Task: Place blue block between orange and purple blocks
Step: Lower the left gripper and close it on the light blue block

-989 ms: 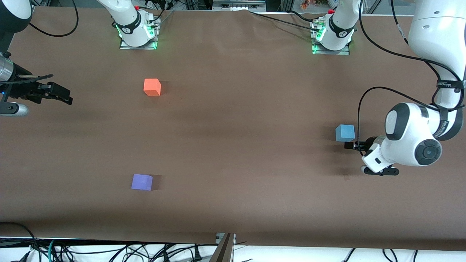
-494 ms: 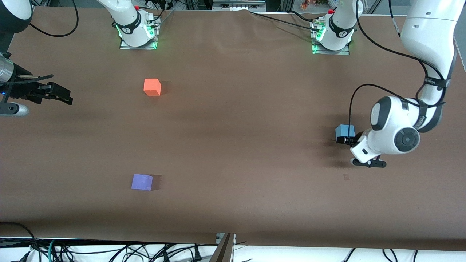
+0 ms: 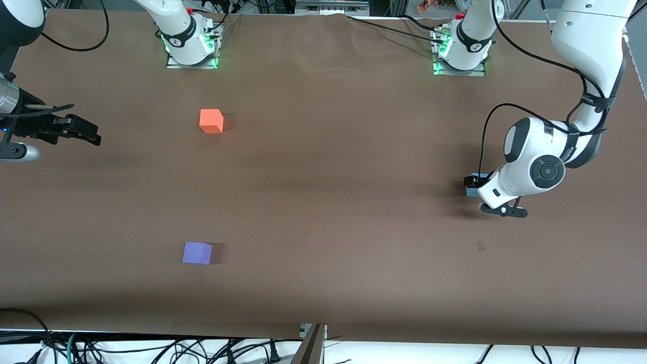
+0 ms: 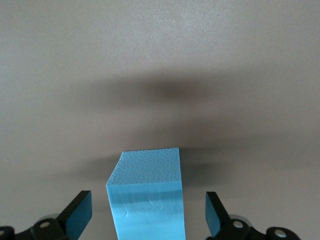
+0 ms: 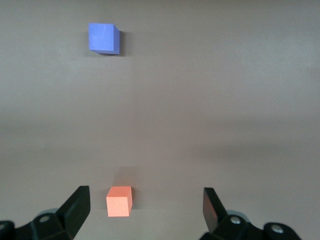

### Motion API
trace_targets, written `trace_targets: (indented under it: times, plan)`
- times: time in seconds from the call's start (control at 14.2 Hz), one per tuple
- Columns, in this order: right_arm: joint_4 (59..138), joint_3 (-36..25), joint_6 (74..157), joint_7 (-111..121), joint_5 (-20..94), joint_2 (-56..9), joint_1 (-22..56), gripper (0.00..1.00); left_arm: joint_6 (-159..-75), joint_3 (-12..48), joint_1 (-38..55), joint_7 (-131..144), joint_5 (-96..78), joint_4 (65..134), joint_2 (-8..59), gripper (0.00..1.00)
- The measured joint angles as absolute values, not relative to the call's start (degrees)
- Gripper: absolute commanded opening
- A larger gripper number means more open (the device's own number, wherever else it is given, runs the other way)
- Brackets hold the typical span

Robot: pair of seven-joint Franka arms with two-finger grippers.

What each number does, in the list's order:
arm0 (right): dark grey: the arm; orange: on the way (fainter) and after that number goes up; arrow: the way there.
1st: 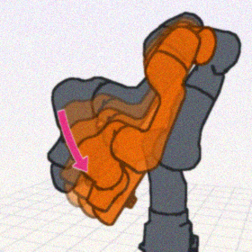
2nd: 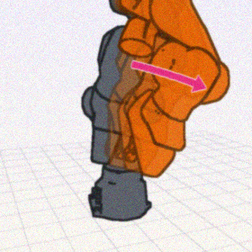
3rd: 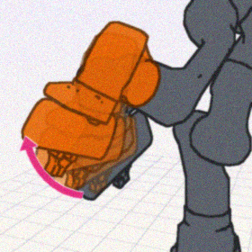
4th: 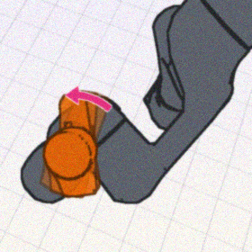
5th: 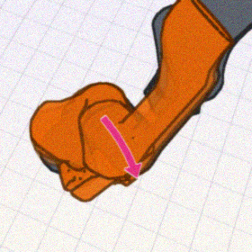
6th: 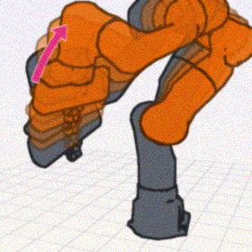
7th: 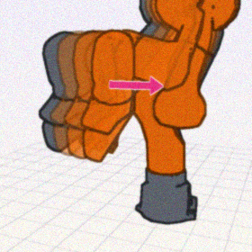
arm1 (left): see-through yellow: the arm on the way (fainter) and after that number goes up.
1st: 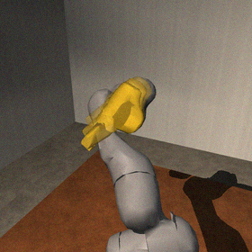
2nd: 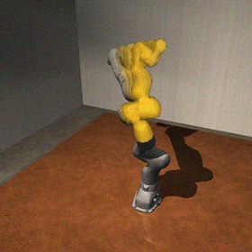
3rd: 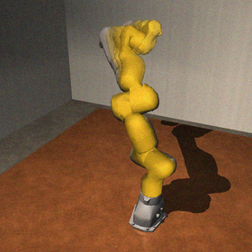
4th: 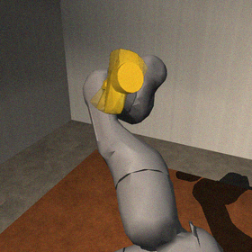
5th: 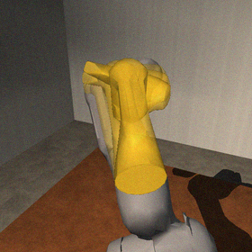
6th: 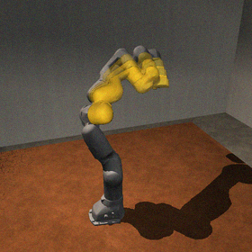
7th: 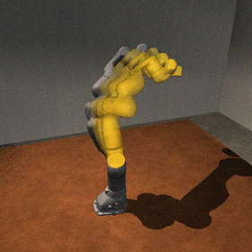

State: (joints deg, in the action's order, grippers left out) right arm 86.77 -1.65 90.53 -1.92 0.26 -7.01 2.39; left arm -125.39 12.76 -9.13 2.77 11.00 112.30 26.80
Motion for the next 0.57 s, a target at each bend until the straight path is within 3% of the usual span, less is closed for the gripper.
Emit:
trace_targets:
  times: [0.57]
  plan:
    - [86.77, -1.79, 90.53, -1.89, 0.26, -7.29, 2.36, 1.0, -126.68, 12.69, -9.44, 1.23, 11.02, 113.44, 27.72, 1.0]
